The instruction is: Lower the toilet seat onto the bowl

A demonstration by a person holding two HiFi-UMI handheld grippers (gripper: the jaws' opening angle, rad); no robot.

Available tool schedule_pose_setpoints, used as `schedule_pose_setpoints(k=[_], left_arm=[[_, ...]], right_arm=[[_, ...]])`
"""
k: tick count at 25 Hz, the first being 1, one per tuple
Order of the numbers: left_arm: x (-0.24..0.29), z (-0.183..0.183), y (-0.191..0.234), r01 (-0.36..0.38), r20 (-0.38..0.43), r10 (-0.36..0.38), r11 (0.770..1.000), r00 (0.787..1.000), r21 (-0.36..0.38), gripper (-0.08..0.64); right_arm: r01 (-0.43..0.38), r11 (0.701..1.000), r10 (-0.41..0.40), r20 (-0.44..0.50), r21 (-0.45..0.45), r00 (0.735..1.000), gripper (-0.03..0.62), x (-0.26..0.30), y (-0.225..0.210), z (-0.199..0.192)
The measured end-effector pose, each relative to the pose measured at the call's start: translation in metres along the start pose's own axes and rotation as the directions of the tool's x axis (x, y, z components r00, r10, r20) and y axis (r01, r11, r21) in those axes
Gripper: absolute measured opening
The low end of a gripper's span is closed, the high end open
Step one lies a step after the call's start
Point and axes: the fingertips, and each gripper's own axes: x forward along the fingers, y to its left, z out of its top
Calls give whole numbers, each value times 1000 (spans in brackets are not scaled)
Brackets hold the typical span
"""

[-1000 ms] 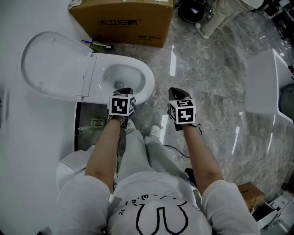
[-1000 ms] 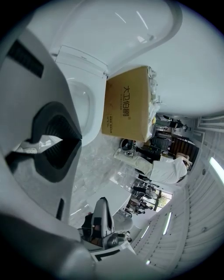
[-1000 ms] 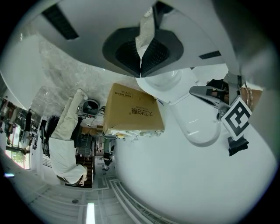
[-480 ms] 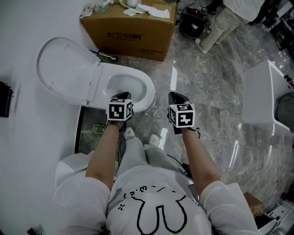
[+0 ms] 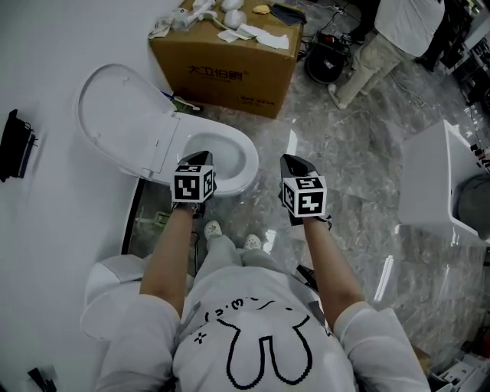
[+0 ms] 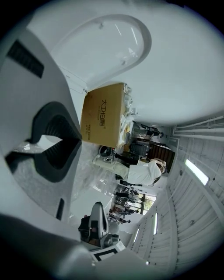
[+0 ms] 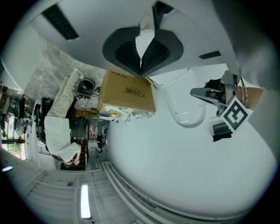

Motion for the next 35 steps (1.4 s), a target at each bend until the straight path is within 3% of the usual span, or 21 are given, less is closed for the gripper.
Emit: schedule_pose_setpoints(k=[11,18,29,35], left_arm=[[-47,42,23,-45,146,47,999,988,-15,11],[-85,69,47,-77,235,79,997,969,-16,11],[-150,103,85,-136,383,123,991,916,7,9],[-183,118,100,-163,471,144,987,870,-1,11]], right_arm=[[-33,999,38,118,-40,992,29,-17,15,57],[-29,997,42,174,-77,984,29,-25,30,88],[-29,987,72,276,-156,959,29,-43,69,138],[-39,974,114,333,-224,936,29,-49,98,162]])
